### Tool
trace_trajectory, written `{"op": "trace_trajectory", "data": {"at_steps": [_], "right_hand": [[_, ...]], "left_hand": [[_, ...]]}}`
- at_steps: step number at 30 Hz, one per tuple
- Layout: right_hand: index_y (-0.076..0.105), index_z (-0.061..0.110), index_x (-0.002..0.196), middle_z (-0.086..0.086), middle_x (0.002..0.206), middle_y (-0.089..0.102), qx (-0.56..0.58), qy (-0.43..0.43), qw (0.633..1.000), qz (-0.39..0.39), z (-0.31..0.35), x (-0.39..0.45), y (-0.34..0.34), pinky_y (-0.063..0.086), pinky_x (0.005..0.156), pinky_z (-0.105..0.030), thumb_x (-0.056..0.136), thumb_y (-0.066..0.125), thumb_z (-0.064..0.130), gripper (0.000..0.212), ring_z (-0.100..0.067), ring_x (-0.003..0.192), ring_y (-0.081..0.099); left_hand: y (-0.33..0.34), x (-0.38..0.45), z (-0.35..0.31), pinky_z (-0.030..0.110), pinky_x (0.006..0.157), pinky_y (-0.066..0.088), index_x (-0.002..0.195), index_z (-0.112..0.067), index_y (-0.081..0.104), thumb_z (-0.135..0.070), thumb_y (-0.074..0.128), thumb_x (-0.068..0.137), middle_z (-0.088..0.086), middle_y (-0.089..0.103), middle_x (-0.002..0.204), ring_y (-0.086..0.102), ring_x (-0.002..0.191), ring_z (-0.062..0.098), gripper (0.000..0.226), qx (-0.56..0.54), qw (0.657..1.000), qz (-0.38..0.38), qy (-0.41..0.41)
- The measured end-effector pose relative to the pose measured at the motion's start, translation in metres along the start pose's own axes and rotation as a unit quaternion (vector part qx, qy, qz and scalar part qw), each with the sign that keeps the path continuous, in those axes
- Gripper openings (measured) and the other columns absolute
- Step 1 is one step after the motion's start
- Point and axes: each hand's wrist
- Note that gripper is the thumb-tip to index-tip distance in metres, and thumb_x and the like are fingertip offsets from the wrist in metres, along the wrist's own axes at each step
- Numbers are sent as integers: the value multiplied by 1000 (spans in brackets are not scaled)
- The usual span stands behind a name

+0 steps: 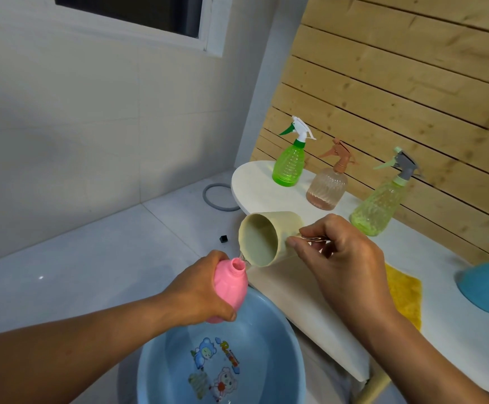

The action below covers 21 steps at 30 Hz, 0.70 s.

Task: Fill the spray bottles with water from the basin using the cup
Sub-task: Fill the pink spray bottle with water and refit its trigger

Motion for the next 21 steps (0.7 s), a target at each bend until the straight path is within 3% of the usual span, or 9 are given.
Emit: {"op": "trace_trajectory", "data": {"at_steps": [6, 10, 15, 21], "right_hand": [[68, 21, 80, 12, 75, 61, -30, -50, 998, -17, -1, 0, 0, 37, 62, -14, 82, 84, 23, 16, -3, 68, 51], [68, 19, 81, 9, 75, 62, -53, -78, 995, -23, 0, -1, 0, 38, 60, -22, 82, 84, 23, 17, -6, 67, 49], [71, 19, 84, 7, 77, 62, -71, -100, 992, -19, -2, -1, 0, 34, 62, -20, 85, 82, 24, 13, -6, 69, 47], [69, 18, 84, 3, 79, 62, -89, -156, 983, -23, 0, -2, -1, 42, 64, -31, 89, 78, 24, 12, -18, 69, 54]], "left_hand": [[1, 1, -1, 30, 81, 61, 130, -43, 39, -34, 99, 58, -18, 51, 121, 56, 111, 15, 95, 4, 1000, 2, 3], [1, 1, 0, 31, 81, 61, 129, -43, 40, -35, 99, 57, -19, 51, 120, 56, 110, 15, 94, 5, 1000, 2, 2], [2, 0, 0, 27, 78, 60, 129, -43, 39, -35, 100, 57, -19, 51, 121, 56, 110, 15, 95, 6, 1000, 5, 1], [2, 0, -2, 22, 73, 55, 131, -42, 39, -33, 100, 58, -19, 51, 120, 56, 110, 17, 96, -7, 1000, 6, -4]]}}
Point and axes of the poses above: each hand's wrist, its own x-axis towards the middle knuckle, its own y-axis out of the palm, z = x × y
